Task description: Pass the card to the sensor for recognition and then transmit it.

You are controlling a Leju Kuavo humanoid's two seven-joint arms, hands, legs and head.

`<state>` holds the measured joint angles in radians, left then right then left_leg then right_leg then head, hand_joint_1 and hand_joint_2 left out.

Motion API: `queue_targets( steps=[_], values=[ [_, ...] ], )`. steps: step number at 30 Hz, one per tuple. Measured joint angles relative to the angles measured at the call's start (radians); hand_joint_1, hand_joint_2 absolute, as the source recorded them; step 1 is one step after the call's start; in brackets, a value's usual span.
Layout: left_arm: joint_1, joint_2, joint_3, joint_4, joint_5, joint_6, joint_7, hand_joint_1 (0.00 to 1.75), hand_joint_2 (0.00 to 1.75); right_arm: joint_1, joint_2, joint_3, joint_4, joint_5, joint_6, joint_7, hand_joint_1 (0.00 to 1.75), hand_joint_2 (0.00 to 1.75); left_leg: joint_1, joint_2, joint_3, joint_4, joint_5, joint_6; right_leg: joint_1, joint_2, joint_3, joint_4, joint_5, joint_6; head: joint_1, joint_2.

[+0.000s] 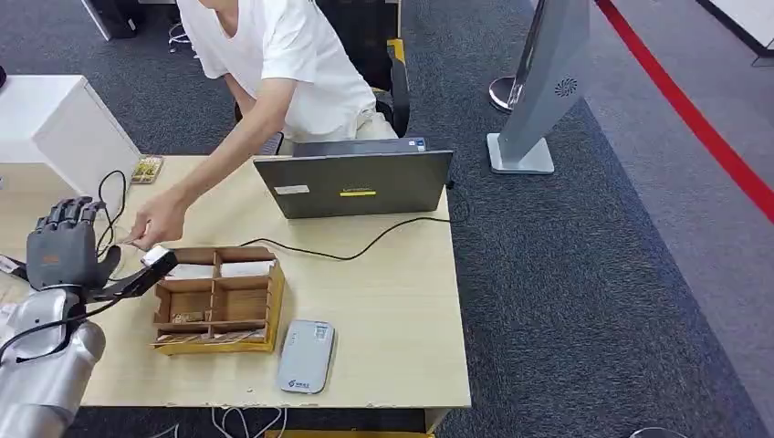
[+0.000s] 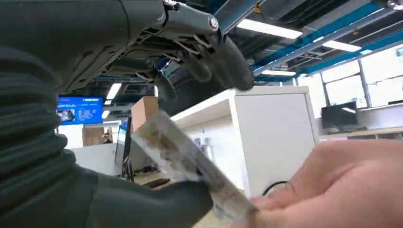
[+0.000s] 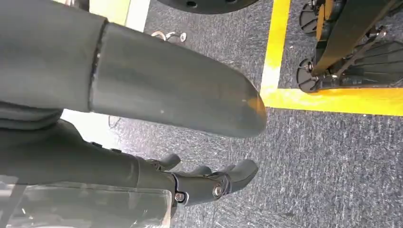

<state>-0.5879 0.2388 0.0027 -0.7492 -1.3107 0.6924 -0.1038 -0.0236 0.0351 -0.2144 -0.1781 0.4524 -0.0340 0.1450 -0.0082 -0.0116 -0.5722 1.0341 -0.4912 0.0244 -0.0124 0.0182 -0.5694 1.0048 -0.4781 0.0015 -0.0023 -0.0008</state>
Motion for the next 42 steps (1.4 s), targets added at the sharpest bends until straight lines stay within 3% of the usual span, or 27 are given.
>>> queue_targets(
  steps=[42],
  values=[
    [0.010,0.000,-0.008,0.000,0.035,-0.001,-0.014,1.75,1.75,0.001,0.000,0.000,0.000,0.001,0.000,-0.003,0.00,0.00,0.000,0.000,0.000,0.000,0.000,0.000,0.000,0.000,0.000,0.000,0.000,0.000,0.000,0.000]
  ],
)
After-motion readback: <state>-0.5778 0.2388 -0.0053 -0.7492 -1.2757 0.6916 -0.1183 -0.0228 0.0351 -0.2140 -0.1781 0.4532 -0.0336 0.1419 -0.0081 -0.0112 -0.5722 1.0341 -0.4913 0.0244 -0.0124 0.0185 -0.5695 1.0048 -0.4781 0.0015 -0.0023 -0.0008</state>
